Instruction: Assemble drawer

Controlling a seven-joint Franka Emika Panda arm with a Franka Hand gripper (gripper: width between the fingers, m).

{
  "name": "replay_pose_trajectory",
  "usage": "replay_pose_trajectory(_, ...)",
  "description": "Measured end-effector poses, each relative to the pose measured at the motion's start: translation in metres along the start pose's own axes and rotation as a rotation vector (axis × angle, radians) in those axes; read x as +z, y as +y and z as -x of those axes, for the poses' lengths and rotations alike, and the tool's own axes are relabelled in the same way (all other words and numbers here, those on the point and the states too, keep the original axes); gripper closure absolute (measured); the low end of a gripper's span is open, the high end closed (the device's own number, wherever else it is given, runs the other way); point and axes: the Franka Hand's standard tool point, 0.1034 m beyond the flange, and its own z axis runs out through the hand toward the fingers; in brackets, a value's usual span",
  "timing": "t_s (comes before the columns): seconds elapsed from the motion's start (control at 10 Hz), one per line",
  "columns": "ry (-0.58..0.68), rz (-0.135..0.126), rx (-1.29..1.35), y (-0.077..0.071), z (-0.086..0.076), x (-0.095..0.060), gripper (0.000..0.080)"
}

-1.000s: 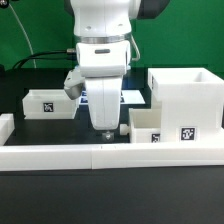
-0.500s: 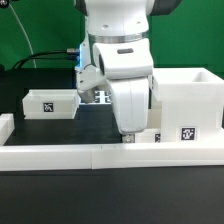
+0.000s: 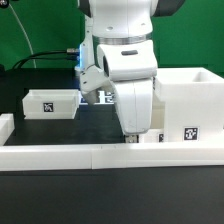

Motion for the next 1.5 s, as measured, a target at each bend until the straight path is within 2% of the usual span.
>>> replay_pose_trajectory(0.1, -0.001, 0.001, -0.016, 0.001, -0.003, -0.001, 0.0150)
replay_pose_trajectory(0.5, -0.019, -0.023, 0.009, 0.005, -0.004, -0.003, 0.0150)
replay_pose_trajectory(0.9, -0.018, -0.019, -0.002, 0.003, 0.000, -0.002, 0.0150)
replay_pose_trajectory(1.0, -0.020, -0.017, -0.007, -0.004, 0.010, -0.002, 0.0150)
replay_pose_trajectory(1.2, -0.022, -0.026, -0.001, -0.016, 0.017, -0.004, 0.0150)
replay_pose_trajectory(1.5, -0.024, -0.036, -0.020, -0.029, 0.011, -0.005, 0.0150)
